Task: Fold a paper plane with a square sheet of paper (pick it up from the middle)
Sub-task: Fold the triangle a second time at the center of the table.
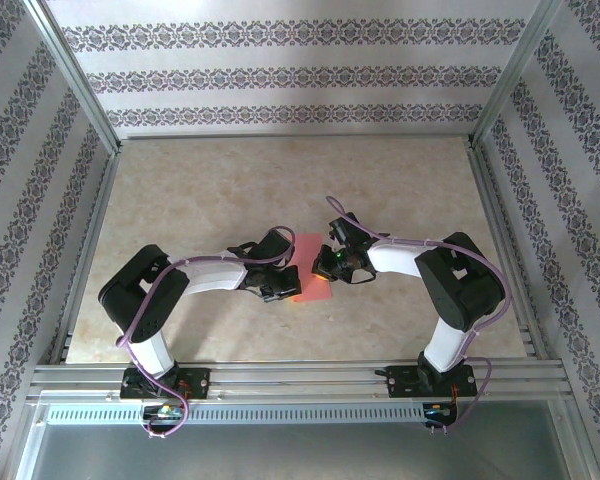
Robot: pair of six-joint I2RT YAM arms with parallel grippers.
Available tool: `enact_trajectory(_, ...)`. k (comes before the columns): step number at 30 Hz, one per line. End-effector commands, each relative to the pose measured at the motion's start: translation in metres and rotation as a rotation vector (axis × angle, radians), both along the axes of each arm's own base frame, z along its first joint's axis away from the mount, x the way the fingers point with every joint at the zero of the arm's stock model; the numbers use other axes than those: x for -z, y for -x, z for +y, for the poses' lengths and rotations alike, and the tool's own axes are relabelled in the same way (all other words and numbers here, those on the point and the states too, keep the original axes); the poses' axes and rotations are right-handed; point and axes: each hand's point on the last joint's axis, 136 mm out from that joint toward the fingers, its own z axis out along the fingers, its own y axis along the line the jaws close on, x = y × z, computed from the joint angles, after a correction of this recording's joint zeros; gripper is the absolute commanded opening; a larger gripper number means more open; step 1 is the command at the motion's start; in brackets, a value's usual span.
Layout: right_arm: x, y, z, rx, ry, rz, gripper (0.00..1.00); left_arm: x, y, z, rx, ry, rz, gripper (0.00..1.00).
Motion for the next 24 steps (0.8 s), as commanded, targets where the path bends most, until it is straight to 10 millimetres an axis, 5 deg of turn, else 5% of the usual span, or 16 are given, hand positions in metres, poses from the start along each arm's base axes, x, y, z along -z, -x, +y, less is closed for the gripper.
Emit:
enact_trajectory(1, 0.042, 0.021, -0.036, 0.054, 0.165, 0.111, 0.07, 0.023, 0.016, 0.028, -0.029, -0.126, 0.095, 0.06)
enact_trajectory(8, -0.022, -0.010, -0.009, -0.104, 0.006, -0.159, 0.10, 0.029, 0.023, 0.031, 0.004, -0.150, 0.123, 0.05)
enact_trajectory(13, -0.056, -0.008, 0.009, -0.186, -0.091, -0.259, 0.10, 0.030, 0.023, 0.029, 0.017, -0.148, 0.130, 0.03)
enact_trajectory(24, -0.024, 0.019, 0.030, -0.205, -0.066, -0.161, 0.04, 0.030, 0.024, 0.029, 0.019, -0.147, 0.127, 0.02)
